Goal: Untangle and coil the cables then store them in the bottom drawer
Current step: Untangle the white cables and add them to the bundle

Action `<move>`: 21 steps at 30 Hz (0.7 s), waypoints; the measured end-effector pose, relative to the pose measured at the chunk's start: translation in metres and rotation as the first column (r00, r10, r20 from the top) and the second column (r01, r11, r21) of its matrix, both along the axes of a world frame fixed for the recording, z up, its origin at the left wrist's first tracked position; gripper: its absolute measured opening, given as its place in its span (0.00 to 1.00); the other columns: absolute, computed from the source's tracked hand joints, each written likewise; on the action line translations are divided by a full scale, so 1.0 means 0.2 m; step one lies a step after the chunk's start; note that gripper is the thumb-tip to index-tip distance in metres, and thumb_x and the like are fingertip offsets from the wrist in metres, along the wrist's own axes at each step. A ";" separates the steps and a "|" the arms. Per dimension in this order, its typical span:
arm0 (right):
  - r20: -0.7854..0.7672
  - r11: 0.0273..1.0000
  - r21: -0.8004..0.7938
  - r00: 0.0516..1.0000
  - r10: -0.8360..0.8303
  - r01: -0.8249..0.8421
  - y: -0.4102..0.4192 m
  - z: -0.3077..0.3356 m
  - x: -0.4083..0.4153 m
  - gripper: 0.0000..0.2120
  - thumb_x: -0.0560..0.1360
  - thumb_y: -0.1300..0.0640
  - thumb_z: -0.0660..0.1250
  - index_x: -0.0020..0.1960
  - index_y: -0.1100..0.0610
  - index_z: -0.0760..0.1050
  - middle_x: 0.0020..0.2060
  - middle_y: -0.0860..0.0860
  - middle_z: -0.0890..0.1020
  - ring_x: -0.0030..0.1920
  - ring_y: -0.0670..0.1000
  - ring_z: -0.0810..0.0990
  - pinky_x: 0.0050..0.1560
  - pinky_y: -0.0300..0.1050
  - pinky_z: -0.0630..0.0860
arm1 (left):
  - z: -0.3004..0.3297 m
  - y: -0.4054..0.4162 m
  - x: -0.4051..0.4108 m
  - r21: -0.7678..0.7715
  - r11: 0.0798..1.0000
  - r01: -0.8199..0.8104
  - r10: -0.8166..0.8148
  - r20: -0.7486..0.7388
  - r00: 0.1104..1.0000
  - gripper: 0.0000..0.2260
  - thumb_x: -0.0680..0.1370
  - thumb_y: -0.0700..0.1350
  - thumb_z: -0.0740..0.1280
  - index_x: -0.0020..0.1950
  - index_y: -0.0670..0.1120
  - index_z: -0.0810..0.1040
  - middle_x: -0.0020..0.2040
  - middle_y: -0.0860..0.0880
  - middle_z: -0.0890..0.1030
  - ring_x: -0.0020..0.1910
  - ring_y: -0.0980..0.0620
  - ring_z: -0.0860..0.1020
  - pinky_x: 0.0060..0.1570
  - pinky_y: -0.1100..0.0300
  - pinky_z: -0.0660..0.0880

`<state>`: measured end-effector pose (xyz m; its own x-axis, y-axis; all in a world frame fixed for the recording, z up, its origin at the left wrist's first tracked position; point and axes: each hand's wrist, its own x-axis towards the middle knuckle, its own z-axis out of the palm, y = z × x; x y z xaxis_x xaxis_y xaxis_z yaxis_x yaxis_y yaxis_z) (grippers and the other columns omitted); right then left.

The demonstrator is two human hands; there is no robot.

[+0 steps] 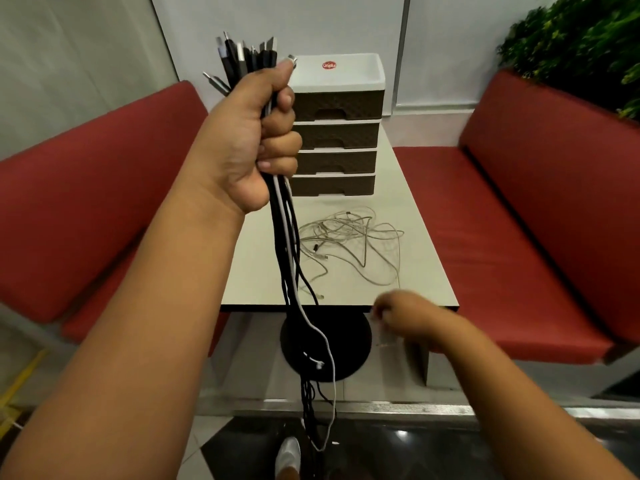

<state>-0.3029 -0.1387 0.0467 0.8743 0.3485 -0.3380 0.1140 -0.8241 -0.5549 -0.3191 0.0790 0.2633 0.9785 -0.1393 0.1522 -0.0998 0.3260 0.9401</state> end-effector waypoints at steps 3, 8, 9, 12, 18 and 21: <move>0.108 0.775 0.630 0.984 -0.140 0.041 0.03 0.36 -0.07 0.07 0.77 0.64 0.65 0.53 0.55 0.78 0.44 0.51 0.82 0.40 0.48 0.79 0.43 0.42 0.76 | 0.00 -0.08 -0.02 -0.013 1.000 0.017 -0.017 -0.014 1.000 0.18 0.81 0.52 0.61 0.32 0.50 0.67 0.23 0.56 0.56 0.20 0.59 0.52 0.18 0.66 0.50; 0.217 0.654 0.731 0.975 0.049 -0.195 0.22 0.45 -0.18 0.16 0.71 0.52 0.76 0.50 0.59 0.74 0.41 0.56 0.77 0.42 0.50 0.76 0.46 0.50 0.76 | 0.02 -0.20 -0.02 -0.006 0.999 0.039 -0.039 0.012 0.999 0.18 0.80 0.49 0.62 0.31 0.50 0.62 0.24 0.55 0.54 0.21 0.57 0.51 0.20 0.66 0.49; 0.189 0.625 0.759 0.980 0.060 -0.185 0.25 0.42 -0.18 0.13 0.71 0.54 0.75 0.48 0.57 0.74 0.38 0.52 0.78 0.42 0.47 0.76 0.45 0.51 0.76 | 0.03 -0.21 -0.02 -0.015 0.999 0.036 -0.035 0.014 0.999 0.18 0.79 0.48 0.62 0.31 0.50 0.62 0.24 0.55 0.54 0.21 0.57 0.50 0.20 0.66 0.49; 0.112 0.523 0.841 0.991 0.077 -0.135 0.26 0.29 -0.18 0.04 0.74 0.60 0.72 0.45 0.56 0.77 0.37 0.44 0.80 0.42 0.43 0.78 0.48 0.40 0.73 | 0.06 -0.19 -0.01 -0.074 0.997 0.006 -0.006 0.005 1.000 0.18 0.79 0.48 0.63 0.30 0.51 0.63 0.24 0.55 0.54 0.21 0.57 0.51 0.20 0.66 0.50; 0.005 0.486 0.874 0.999 -0.031 0.011 0.21 0.11 -0.18 0.30 0.70 0.47 0.74 0.47 0.74 0.68 0.37 0.66 0.71 0.41 0.56 0.71 0.46 0.52 0.70 | 0.04 -0.18 0.03 -0.092 0.996 -0.021 0.018 -0.034 0.999 0.18 0.79 0.48 0.63 0.30 0.51 0.63 0.23 0.55 0.55 0.21 0.57 0.51 0.20 0.66 0.49; 0.002 0.605 0.796 0.999 -0.054 0.031 0.17 0.01 -0.18 0.22 0.72 0.47 0.73 0.38 0.65 0.70 0.31 0.57 0.72 0.35 0.52 0.73 0.41 0.45 0.70 | 0.03 -0.17 0.04 -0.084 0.996 -0.025 0.022 -0.037 0.999 0.18 0.79 0.47 0.63 0.30 0.51 0.62 0.23 0.55 0.55 0.21 0.57 0.51 0.20 0.66 0.49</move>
